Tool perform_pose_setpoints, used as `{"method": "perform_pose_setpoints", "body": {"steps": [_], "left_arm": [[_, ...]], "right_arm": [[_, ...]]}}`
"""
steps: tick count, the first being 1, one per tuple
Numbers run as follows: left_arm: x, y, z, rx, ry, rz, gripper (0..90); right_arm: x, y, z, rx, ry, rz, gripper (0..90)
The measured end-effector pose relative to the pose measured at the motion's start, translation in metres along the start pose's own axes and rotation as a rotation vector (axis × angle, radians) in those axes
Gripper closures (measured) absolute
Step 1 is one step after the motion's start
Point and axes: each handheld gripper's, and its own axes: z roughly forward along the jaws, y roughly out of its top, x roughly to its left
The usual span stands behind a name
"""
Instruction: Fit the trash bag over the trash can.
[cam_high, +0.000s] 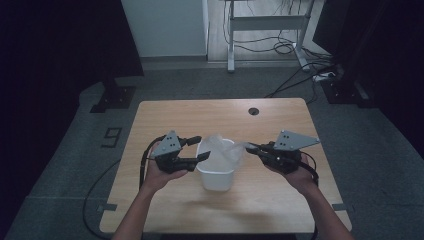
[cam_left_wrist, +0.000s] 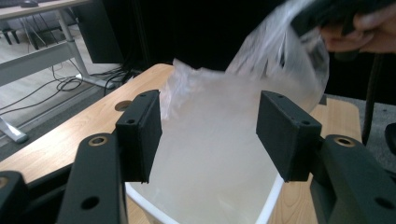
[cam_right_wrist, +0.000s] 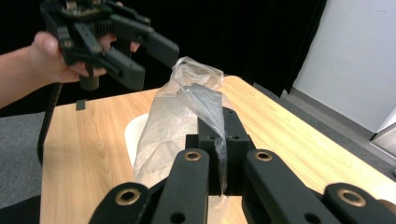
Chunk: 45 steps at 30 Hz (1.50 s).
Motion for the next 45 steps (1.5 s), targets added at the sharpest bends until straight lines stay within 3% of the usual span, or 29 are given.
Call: {"method": "perform_pose_setpoints", "body": {"steps": [4,11,21,26,33,45], "left_arm": [[0.002,0.004,-0.004,-0.004,0.007,-0.019,39.5],[0.009,0.015,-0.002,0.009,0.057,-0.108,39.6],[0.016,0.024,0.014,0.061,0.055,-0.158,44.9],[0.019,0.027,0.014,0.041,0.071,-0.189,46.7],[0.02,0.032,0.018,0.065,0.078,-0.177,46.7],[0.011,0.016,0.021,0.118,0.066,-0.167,55.3]], "right_arm": [[0.004,-0.003,0.003,0.016,0.012,-0.009,88.6],[0.009,-0.002,0.004,0.02,0.025,-0.023,88.6],[0.01,-0.002,0.001,0.014,0.035,-0.031,86.8],[0.011,-0.002,-0.001,0.016,0.038,-0.038,86.6],[0.012,-0.002,-0.001,0.013,0.044,-0.04,86.6],[0.014,-0.004,-0.007,0.009,0.038,-0.047,81.9]]}}
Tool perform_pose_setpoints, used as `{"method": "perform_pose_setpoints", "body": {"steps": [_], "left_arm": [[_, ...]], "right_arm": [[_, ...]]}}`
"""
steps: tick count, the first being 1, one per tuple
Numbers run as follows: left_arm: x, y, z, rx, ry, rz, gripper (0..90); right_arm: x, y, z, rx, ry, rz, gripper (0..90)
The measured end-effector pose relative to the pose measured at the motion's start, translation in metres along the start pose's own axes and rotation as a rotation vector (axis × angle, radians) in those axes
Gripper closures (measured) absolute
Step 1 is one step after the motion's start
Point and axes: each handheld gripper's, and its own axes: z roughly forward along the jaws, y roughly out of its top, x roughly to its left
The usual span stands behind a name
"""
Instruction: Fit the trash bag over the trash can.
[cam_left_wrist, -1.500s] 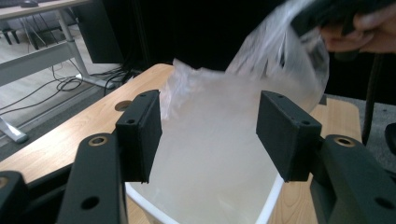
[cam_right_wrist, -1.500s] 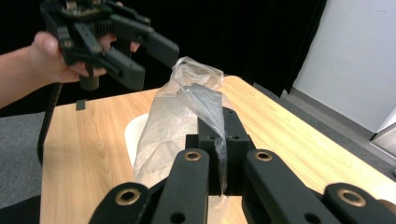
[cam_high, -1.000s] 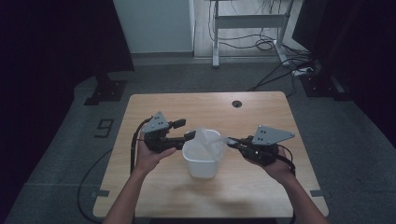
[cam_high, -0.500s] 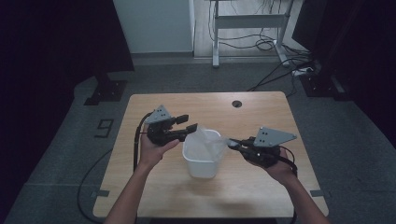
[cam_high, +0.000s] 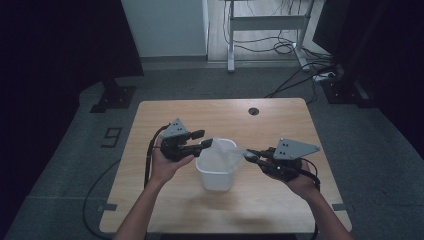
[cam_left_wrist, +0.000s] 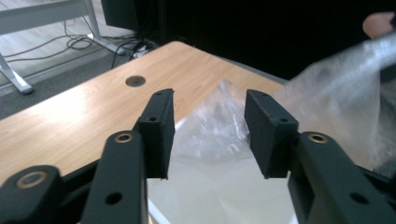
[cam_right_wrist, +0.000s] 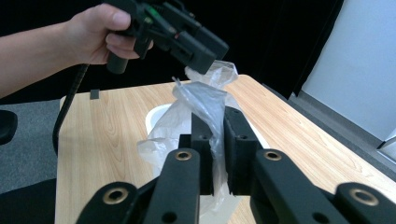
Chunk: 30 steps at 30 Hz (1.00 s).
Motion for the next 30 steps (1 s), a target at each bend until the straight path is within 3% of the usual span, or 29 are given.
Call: {"method": "perform_pose_setpoints", "body": {"steps": [2,3,6,12,19,30], "left_arm": [[-0.002,-0.006,0.002,0.023,0.005,-0.005,57.0],[-0.002,-0.006,0.002,0.023,0.005,-0.005,62.3],[-0.001,-0.011,0.002,0.021,0.001,-0.013,65.2],[-0.001,-0.017,0.003,0.028,0.013,-0.015,77.4],[-0.003,-0.022,0.006,0.037,0.016,-0.009,82.6],[-0.003,-0.02,0.006,0.021,0.008,-0.001,89.9]], "right_arm": [[0.0,-0.001,-0.002,-0.002,-0.003,-0.001,81.1],[0.0,-0.001,-0.002,-0.002,-0.003,-0.001,81.1],[0.001,-0.001,-0.004,-0.005,-0.005,0.003,76.3],[-0.002,-0.001,-0.009,-0.03,-0.017,0.026,62.4],[-0.004,0.004,-0.018,-0.073,-0.024,0.046,58.4],[0.002,0.019,-0.021,-0.1,-0.01,0.03,55.9]]}}
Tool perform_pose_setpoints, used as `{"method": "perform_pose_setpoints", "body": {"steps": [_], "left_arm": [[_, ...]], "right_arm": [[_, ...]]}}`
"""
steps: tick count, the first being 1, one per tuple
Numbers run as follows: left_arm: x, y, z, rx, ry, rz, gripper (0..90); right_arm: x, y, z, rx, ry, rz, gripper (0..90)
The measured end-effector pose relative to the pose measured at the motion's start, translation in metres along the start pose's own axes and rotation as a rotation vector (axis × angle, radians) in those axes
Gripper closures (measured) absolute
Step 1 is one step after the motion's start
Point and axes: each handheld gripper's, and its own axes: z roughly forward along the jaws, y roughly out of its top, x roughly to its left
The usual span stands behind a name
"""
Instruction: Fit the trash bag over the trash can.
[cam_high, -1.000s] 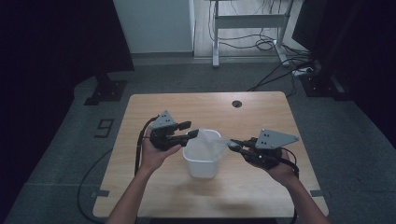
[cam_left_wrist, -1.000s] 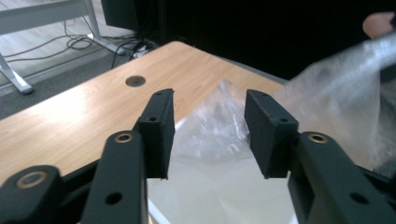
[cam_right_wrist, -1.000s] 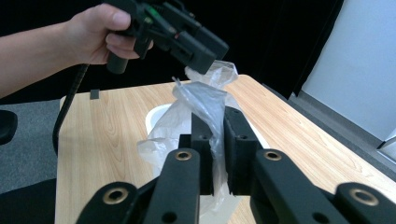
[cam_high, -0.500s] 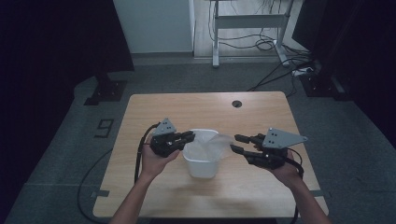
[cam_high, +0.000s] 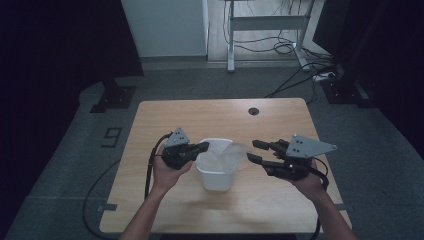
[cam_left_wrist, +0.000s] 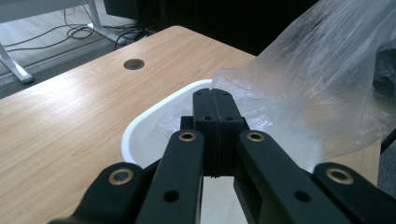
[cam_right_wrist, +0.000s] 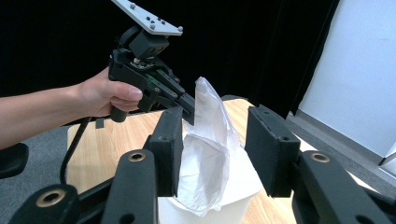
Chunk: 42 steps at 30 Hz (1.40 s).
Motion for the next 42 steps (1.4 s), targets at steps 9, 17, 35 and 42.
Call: {"method": "perform_pose_setpoints", "body": {"steps": [9,17,35,42], "left_arm": [[0.0,-0.004,0.001,-0.008,0.007,-0.002,90.0],[-0.002,-0.003,-0.001,-0.02,0.005,0.003,90.0],[0.001,-0.004,-0.006,-0.023,-0.043,0.019,90.0],[0.001,-0.007,-0.009,-0.029,-0.059,0.028,90.0]], "right_arm": [[0.001,0.005,0.003,-0.011,0.008,0.009,55.0],[0.001,0.007,0.005,0.004,-0.002,0.013,55.1],[-0.036,0.006,0.038,0.086,0.058,0.043,89.0],[-0.056,0.014,0.047,0.079,0.037,0.063,89.0]]}}
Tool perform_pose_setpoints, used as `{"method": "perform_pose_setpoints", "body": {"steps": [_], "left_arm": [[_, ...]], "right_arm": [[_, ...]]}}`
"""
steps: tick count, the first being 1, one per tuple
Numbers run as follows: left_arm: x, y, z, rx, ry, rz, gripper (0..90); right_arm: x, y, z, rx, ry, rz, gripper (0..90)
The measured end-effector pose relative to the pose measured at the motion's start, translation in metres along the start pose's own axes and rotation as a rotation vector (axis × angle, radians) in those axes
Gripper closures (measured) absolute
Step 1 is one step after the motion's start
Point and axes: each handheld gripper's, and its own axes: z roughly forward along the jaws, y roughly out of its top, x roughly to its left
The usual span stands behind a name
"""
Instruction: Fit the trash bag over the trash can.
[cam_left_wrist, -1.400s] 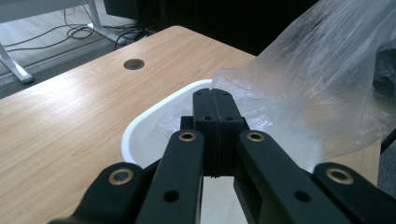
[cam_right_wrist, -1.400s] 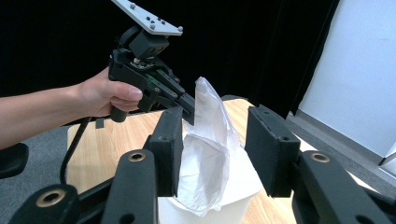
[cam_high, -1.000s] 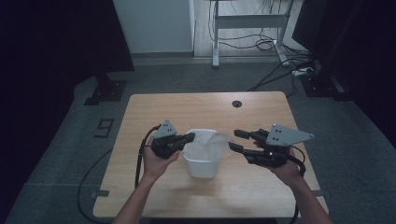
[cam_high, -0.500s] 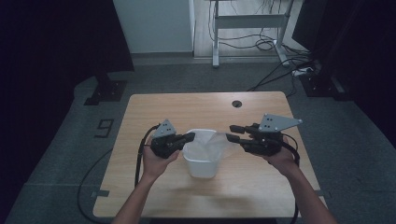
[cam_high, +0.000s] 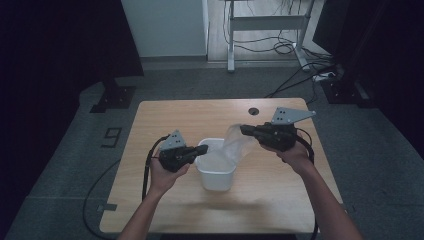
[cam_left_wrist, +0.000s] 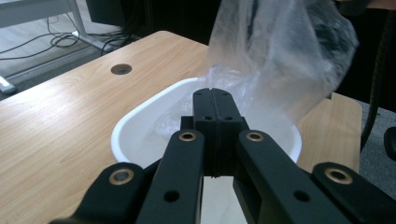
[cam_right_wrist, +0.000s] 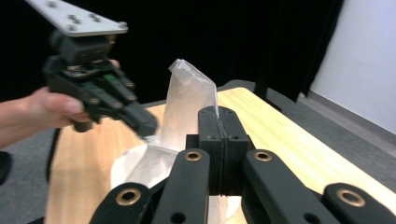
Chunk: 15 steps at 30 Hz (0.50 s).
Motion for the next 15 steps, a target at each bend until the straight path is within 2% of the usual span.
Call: {"method": "perform_pose_setpoints", "body": {"steps": [6,7,9,11,15], "left_arm": [[-0.001,0.0,-0.001,0.0,-0.001,0.004,90.0],[0.0,0.0,-0.001,0.0,0.002,0.002,90.0],[0.001,0.0,-0.001,0.001,0.007,-0.005,90.0],[0.002,-0.001,-0.001,-0.001,0.009,-0.012,90.0],[0.004,-0.003,-0.001,0.004,0.015,-0.017,90.0]], "right_arm": [[-0.006,-0.002,0.004,0.011,-0.026,0.01,88.0],[-0.005,-0.003,0.004,0.011,-0.029,0.013,85.0],[-0.004,-0.006,0.004,0.017,-0.034,0.022,69.9],[-0.002,-0.01,0.001,0.016,-0.044,0.028,66.7],[-0.002,-0.019,-0.016,-0.021,-0.056,0.054,63.9]]}}
